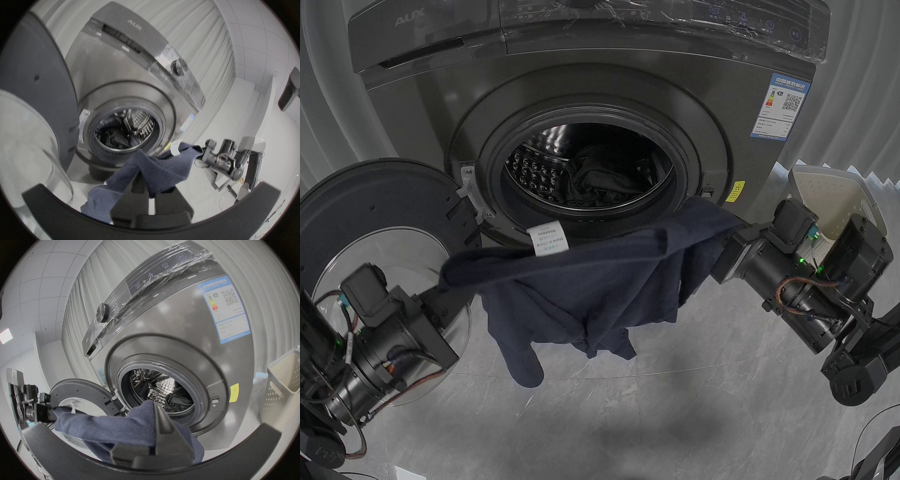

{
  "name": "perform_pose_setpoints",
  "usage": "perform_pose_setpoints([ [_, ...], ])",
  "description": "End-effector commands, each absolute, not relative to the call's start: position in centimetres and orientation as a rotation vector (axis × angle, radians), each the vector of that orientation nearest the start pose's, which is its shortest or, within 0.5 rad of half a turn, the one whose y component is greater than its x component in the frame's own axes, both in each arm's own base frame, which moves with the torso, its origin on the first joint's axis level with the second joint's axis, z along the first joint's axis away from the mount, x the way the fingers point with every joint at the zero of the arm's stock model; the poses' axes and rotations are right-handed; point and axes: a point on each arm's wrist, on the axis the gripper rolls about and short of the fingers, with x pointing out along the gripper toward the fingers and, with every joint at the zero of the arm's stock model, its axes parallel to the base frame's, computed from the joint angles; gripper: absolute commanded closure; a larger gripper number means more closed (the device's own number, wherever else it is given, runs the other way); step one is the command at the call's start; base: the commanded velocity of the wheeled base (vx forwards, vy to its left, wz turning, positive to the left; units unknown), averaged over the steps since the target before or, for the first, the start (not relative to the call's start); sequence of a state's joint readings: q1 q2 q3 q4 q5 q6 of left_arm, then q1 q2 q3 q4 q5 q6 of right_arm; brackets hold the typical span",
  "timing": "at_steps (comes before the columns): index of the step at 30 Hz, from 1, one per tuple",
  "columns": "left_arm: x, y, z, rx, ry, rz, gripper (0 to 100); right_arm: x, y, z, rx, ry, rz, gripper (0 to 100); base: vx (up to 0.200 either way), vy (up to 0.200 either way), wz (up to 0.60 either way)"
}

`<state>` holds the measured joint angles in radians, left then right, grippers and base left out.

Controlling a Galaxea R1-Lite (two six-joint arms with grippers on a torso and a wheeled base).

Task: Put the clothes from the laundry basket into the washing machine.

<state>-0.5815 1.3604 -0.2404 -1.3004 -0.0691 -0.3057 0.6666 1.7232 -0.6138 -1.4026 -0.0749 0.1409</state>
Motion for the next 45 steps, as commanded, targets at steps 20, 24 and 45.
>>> perform_pose_setpoints([
  [20,15.7,-10.3,25.4,-0.384,-0.294,-0.693,100,19.6,15.5,23.0,0.268,-0.327,0.638,100,0.000,0.000,0.00],
  [24,15.8,-10.3,25.3,-0.382,-0.288,-0.695,100,19.6,15.5,23.0,0.269,-0.329,0.637,100,0.000,0.000,0.00],
  [45,19.7,-16.3,24.6,-0.373,-0.182,-0.825,100,22.2,22.3,16.6,0.221,-0.118,0.739,100,0.000,0.000,0.00],
])
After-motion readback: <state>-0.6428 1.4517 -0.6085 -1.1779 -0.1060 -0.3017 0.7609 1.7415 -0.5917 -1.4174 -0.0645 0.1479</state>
